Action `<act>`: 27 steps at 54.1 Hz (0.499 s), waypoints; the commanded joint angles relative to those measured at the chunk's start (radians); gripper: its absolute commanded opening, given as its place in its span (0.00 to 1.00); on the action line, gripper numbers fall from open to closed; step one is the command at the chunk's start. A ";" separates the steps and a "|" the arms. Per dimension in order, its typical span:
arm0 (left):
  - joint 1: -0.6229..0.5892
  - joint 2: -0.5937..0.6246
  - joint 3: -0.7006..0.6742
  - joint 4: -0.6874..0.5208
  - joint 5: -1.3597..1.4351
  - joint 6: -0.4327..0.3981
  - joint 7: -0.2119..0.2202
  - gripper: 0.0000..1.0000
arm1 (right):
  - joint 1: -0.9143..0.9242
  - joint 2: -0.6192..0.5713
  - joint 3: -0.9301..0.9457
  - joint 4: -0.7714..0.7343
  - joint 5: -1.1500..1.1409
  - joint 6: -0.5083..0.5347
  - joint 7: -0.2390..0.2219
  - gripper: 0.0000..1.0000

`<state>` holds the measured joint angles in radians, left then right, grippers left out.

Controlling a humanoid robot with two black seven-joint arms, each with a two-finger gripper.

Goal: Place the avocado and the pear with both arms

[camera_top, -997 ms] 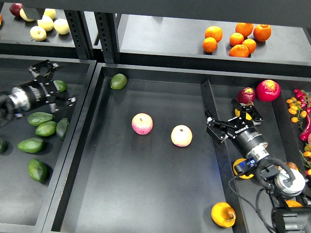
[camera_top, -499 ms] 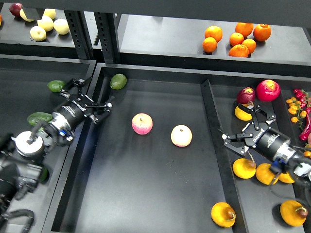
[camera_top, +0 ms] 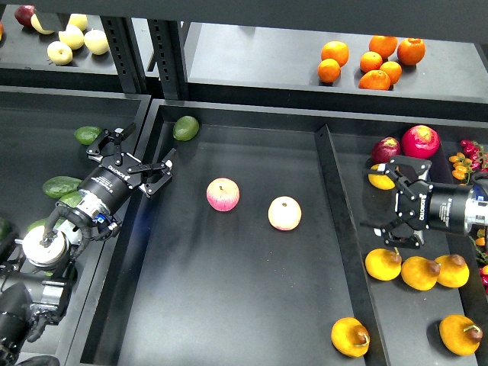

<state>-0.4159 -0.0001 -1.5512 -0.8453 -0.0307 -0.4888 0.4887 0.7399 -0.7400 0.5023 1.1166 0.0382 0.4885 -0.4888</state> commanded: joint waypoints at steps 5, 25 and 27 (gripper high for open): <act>0.054 0.000 -0.004 -0.029 0.000 0.000 0.000 0.99 | 0.076 0.008 -0.114 -0.008 -0.155 0.000 0.000 1.00; 0.094 0.000 -0.003 -0.031 0.000 0.000 0.000 0.99 | 0.070 0.047 -0.245 0.002 -0.294 0.000 0.000 1.00; 0.094 0.000 -0.003 -0.029 0.002 0.000 0.000 0.99 | 0.067 0.053 -0.257 0.002 -0.319 0.000 0.000 1.00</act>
<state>-0.3278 -0.0001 -1.5556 -0.8760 -0.0307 -0.4887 0.4887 0.8147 -0.7035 0.2879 1.1156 -0.2263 0.4890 -0.4886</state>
